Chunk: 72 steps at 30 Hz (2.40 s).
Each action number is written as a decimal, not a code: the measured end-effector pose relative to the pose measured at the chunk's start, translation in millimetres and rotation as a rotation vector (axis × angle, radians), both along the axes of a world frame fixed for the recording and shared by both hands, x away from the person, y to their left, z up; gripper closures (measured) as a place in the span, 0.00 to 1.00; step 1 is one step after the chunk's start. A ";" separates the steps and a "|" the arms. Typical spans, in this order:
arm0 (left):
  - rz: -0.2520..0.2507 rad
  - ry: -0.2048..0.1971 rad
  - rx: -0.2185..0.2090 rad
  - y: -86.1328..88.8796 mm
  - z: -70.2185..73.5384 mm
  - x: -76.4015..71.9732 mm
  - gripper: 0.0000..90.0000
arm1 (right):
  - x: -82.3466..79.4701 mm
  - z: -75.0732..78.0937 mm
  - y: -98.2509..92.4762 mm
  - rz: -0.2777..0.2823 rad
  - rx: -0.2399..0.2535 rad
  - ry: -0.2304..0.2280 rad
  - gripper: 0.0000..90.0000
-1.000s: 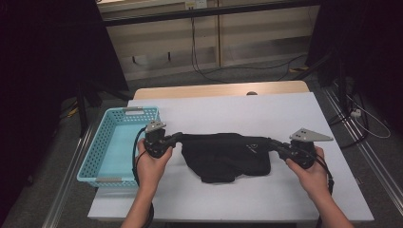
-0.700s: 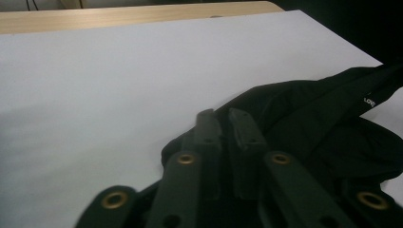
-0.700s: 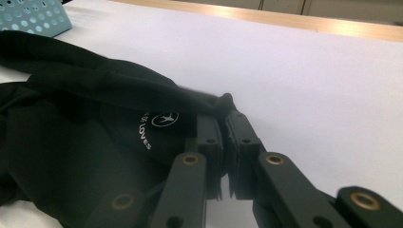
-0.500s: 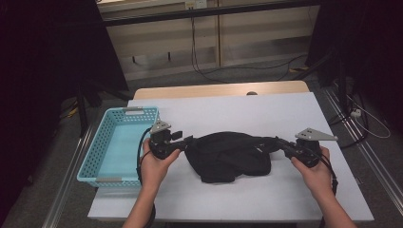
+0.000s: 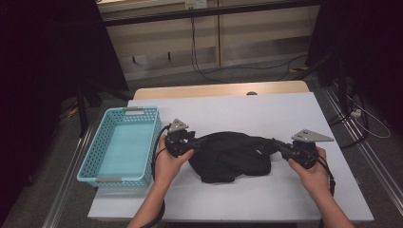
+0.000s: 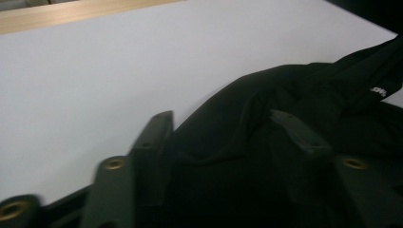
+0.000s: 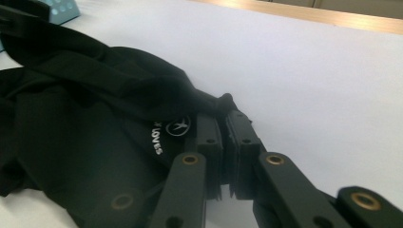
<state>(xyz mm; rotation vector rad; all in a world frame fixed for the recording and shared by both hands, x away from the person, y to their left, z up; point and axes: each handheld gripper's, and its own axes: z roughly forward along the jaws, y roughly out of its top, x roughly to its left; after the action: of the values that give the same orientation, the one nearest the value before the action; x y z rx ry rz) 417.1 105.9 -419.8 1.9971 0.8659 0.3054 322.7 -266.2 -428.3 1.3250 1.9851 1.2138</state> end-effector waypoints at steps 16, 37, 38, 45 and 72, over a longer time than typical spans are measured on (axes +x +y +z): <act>0.170 0.020 -0.049 49.9 20.3 -7.0 0.97 | -1.2 -6.4 10.5 0.061 -0.031 0.033 0.92; 0.175 0.046 -0.030 50.2 20.6 -12.3 0.97 | 12.2 -15.9 43.3 0.086 -0.051 0.063 0.50; 0.178 0.047 -0.035 50.1 20.6 -12.6 0.97 | 13.8 -17.1 44.8 0.084 -0.051 0.070 0.51; 0.179 0.050 -0.043 51.7 21.1 -13.0 0.97 | 14.3 -17.2 33.9 0.107 -0.046 0.087 0.91; 0.044 0.004 -0.151 36.8 16.2 -13.7 0.32 | 8.1 -10.4 -15.6 -0.042 -0.017 0.054 0.94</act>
<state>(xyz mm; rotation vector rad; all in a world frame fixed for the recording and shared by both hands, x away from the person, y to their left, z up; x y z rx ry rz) 403.4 142.6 -403.6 1.8419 0.9096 0.2535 330.7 -281.8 -438.6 1.3975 1.9901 1.1516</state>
